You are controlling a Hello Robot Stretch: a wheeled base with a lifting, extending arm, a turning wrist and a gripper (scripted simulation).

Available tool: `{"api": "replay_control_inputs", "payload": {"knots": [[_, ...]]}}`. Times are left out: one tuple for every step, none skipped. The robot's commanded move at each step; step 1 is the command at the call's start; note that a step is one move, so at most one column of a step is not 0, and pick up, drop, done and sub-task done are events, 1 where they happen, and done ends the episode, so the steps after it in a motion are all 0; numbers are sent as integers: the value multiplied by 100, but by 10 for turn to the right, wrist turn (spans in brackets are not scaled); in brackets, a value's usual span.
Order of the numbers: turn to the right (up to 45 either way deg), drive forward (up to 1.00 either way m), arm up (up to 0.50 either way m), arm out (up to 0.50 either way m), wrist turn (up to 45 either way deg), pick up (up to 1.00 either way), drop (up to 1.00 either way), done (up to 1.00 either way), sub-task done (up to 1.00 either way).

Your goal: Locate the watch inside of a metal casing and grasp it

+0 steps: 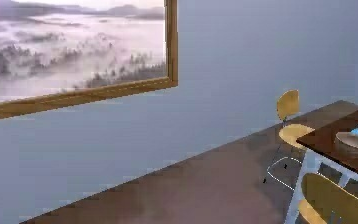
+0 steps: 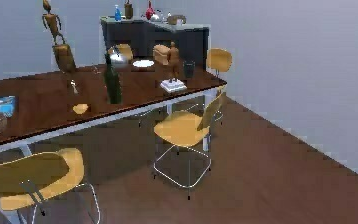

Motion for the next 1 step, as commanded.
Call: {"api": "replay_control_inputs", "payload": {"knots": [[-300, 0, 0, 0, 0, 0, 0, 0, 0]]}}
